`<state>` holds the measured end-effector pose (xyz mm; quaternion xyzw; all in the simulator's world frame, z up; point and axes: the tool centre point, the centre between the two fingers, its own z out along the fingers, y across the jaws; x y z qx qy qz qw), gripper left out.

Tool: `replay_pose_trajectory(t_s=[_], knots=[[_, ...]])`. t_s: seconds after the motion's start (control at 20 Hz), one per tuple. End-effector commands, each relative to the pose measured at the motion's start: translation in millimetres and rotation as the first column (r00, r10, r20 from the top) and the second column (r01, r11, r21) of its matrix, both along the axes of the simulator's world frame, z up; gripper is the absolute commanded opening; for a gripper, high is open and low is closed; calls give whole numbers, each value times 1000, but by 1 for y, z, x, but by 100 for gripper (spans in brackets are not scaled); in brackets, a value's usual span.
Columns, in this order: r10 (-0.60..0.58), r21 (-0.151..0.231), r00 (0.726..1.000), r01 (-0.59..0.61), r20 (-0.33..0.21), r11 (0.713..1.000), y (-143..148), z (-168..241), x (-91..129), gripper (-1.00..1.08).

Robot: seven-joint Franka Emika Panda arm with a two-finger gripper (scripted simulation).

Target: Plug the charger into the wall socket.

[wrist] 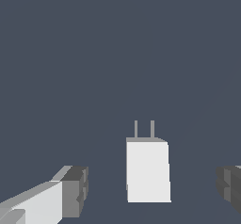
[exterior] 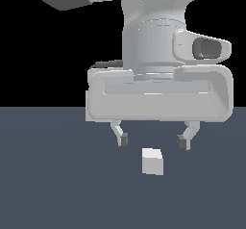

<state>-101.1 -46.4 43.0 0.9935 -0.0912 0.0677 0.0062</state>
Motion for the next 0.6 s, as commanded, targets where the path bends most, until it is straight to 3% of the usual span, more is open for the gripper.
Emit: replay_pose_trajectory(t_s=[0.0, 0.45, 0.5, 0.55], knots=[[0, 0, 1000, 0, 0, 1000, 0, -11, -1, 100], [0, 0, 1000, 0, 0, 1000, 0, -31, 0, 100], [0, 0, 1000, 0, 0, 1000, 0, -31, 0, -100], [0, 0, 1000, 0, 0, 1000, 0, -31, 0, -100]])
